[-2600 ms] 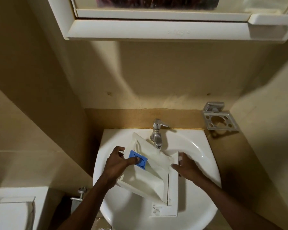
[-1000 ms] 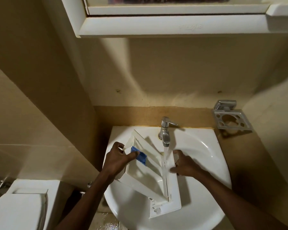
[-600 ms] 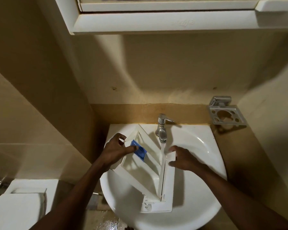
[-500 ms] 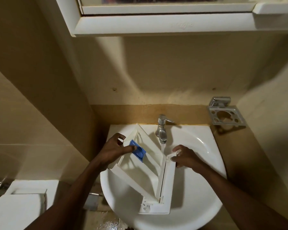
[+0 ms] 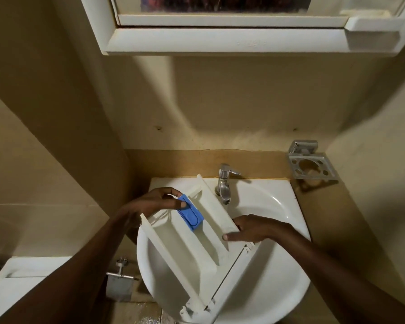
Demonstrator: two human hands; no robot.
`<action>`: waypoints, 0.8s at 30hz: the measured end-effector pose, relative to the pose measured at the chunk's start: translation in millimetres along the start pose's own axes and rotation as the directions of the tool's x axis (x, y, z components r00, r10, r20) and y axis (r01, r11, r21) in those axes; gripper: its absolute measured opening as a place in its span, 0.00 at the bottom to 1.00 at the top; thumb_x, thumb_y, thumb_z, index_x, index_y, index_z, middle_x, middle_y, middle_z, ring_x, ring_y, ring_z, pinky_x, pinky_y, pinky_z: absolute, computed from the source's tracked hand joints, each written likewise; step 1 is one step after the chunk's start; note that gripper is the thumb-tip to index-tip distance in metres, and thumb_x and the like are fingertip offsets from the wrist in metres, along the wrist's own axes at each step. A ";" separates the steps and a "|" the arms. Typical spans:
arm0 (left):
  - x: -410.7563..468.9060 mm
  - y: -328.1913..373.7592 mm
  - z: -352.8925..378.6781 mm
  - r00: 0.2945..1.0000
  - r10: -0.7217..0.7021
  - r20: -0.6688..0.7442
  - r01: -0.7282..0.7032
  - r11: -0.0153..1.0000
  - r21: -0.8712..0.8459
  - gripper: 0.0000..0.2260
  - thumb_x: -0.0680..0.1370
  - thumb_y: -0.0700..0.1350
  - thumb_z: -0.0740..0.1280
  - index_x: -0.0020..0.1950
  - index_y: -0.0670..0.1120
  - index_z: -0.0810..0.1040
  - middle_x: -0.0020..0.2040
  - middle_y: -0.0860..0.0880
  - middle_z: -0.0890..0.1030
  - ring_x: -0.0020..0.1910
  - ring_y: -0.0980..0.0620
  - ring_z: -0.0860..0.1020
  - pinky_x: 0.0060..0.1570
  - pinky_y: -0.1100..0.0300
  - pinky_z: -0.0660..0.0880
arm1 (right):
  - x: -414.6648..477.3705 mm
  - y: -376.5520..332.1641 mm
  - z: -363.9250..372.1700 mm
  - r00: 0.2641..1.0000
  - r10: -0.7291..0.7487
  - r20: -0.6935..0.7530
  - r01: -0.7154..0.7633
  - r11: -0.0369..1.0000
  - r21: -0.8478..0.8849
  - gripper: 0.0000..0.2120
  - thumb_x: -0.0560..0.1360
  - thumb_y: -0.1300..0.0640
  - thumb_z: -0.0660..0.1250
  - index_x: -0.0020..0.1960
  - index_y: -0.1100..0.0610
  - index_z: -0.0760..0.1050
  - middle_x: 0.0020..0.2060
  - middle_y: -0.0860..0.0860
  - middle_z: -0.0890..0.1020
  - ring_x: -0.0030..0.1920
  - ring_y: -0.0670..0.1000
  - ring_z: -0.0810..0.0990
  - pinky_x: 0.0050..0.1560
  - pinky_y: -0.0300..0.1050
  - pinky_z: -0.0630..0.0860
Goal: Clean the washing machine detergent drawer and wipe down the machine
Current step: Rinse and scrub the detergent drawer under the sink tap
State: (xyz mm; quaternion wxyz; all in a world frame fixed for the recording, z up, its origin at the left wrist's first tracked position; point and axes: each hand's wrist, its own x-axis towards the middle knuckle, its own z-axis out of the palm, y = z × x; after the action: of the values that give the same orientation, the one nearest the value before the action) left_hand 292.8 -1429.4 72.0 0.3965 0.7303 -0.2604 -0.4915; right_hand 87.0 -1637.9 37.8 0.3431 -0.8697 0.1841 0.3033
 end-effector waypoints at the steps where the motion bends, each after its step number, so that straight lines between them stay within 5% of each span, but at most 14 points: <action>1: -0.7 2.1 -1.1 1.000 -0.001 0.028 0.001 1.000 0.002 0.29 0.62 0.53 0.82 0.59 0.45 0.79 0.41 0.54 0.86 0.46 0.59 0.83 0.46 0.70 0.75 | -1.6 -2.9 -1.6 1.000 -0.006 0.001 0.006 1.000 -0.022 0.25 0.72 0.33 0.63 0.65 0.42 0.71 0.54 0.44 0.80 0.49 0.46 0.78 0.53 0.42 0.75; 4: 2.0 4.0 -1.4 0.997 -0.026 0.075 0.023 0.999 0.042 0.37 0.55 0.60 0.83 0.60 0.46 0.80 0.49 0.50 0.86 0.54 0.55 0.82 0.59 0.62 0.74 | -4.7 -15.3 -0.3 0.997 -0.059 -0.044 0.065 0.986 0.150 0.22 0.77 0.39 0.62 0.68 0.45 0.70 0.58 0.43 0.78 0.55 0.45 0.76 0.57 0.40 0.71; 6: 1.4 5.6 0.5 0.996 -0.034 0.078 0.030 0.998 0.047 0.31 0.62 0.57 0.81 0.61 0.47 0.81 0.57 0.49 0.84 0.61 0.54 0.80 0.63 0.61 0.71 | -4.7 -22.8 2.8 0.992 -0.052 -0.114 0.083 0.953 0.291 0.19 0.78 0.41 0.61 0.67 0.47 0.71 0.57 0.41 0.78 0.55 0.45 0.77 0.59 0.41 0.72; 8: -2.3 2.1 -0.5 0.999 -0.038 0.025 0.039 0.999 -0.031 0.23 0.70 0.54 0.77 0.62 0.48 0.81 0.60 0.51 0.83 0.61 0.58 0.79 0.57 0.67 0.72 | 0.3 -21.2 4.6 0.990 -0.007 -0.138 0.061 0.918 0.392 0.18 0.78 0.43 0.62 0.65 0.48 0.72 0.58 0.44 0.80 0.56 0.47 0.78 0.64 0.47 0.73; 12: -14.1 -21.9 1.7 0.972 -0.199 -0.124 0.140 0.917 -0.375 0.26 0.70 0.63 0.69 0.62 0.49 0.79 0.53 0.46 0.84 0.49 0.48 0.81 0.47 0.53 0.76 | 6.5 -17.5 8.3 0.997 0.068 -0.028 -0.043 0.854 0.518 0.17 0.77 0.46 0.65 0.63 0.51 0.72 0.57 0.49 0.80 0.57 0.51 0.79 0.63 0.51 0.75; 17: -23.1 -51.9 14.9 0.922 -0.341 -0.183 0.161 0.767 -0.621 0.33 0.71 0.71 0.62 0.59 0.44 0.75 0.51 0.42 0.82 0.46 0.43 0.82 0.40 0.50 0.80 | 14.0 -12.3 29.3 0.992 0.106 0.068 -0.125 0.785 0.606 0.14 0.80 0.54 0.64 0.64 0.55 0.70 0.47 0.45 0.79 0.45 0.44 0.79 0.41 0.36 0.76; 22: -20.4 -52.4 38.7 0.942 -0.301 -0.152 0.161 0.797 -0.583 0.36 0.66 0.66 0.74 0.64 0.42 0.77 0.56 0.39 0.82 0.50 0.42 0.81 0.55 0.47 0.80 | 10.9 6.4 47.9 0.975 0.180 0.131 -0.222 0.724 0.653 0.19 0.79 0.57 0.65 0.68 0.62 0.69 0.46 0.49 0.81 0.43 0.46 0.81 0.38 0.38 0.78; 24: -14.8 -49.4 50.4 0.953 -0.274 -0.131 0.148 0.795 -0.588 0.42 0.65 0.63 0.78 0.72 0.44 0.70 0.58 0.40 0.83 0.50 0.46 0.82 0.50 0.51 0.81 | 4.2 10.3 46.1 0.973 0.213 0.087 -0.215 0.705 0.676 0.20 0.79 0.58 0.64 0.68 0.64 0.67 0.51 0.50 0.79 0.45 0.46 0.78 0.35 0.34 0.74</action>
State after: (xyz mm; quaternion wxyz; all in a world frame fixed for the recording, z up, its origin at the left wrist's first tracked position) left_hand 240.0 -1407.1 28.1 0.5646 0.6496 0.0258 -0.5085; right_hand 66.2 -1612.9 3.3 0.6005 -0.6556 0.3813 0.2534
